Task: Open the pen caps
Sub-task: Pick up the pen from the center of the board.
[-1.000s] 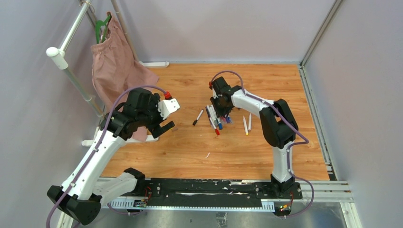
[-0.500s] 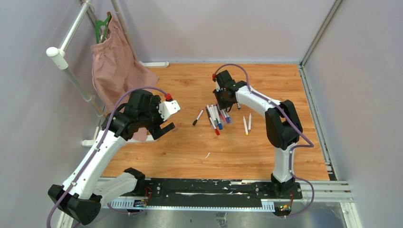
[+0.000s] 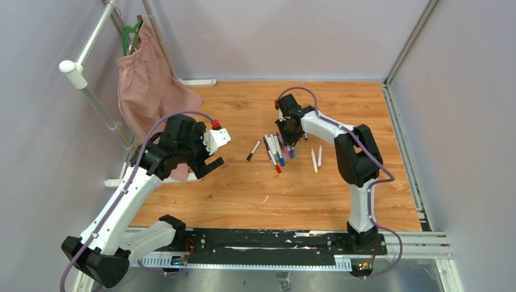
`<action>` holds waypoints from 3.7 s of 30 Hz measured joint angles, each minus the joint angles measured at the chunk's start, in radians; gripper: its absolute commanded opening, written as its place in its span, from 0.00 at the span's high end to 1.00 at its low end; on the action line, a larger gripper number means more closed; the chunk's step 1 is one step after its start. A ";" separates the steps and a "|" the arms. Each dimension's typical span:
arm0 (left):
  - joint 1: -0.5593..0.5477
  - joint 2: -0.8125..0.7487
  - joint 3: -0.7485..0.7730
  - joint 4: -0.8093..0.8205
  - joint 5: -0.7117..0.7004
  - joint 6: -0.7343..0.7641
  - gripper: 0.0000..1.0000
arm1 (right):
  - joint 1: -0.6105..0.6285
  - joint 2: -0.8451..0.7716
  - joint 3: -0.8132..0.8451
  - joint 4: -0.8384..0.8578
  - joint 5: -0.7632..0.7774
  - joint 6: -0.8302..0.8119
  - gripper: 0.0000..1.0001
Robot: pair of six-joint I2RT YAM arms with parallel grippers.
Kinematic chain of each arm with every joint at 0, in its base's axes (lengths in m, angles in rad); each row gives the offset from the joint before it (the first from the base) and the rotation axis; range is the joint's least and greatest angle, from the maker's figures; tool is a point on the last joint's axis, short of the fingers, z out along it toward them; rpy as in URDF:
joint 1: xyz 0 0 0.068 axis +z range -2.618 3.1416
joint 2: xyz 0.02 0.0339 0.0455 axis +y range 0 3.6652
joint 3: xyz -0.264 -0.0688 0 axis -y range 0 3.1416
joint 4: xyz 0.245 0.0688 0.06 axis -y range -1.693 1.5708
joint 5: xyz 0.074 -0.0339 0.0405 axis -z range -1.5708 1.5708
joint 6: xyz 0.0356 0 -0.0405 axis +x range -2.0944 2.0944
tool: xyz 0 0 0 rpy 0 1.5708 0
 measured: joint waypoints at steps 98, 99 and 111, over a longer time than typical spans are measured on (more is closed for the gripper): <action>0.014 0.064 -0.013 0.227 0.388 -0.380 1.00 | 0.557 -0.643 -0.387 0.702 0.261 0.588 0.79; 0.016 0.064 -0.017 0.228 0.380 -0.377 1.00 | 0.559 -0.643 -0.387 0.697 0.263 0.584 0.72; 0.006 -0.033 -0.100 0.178 0.274 0.002 1.00 | 0.327 -0.654 -0.291 0.470 -0.127 0.607 0.42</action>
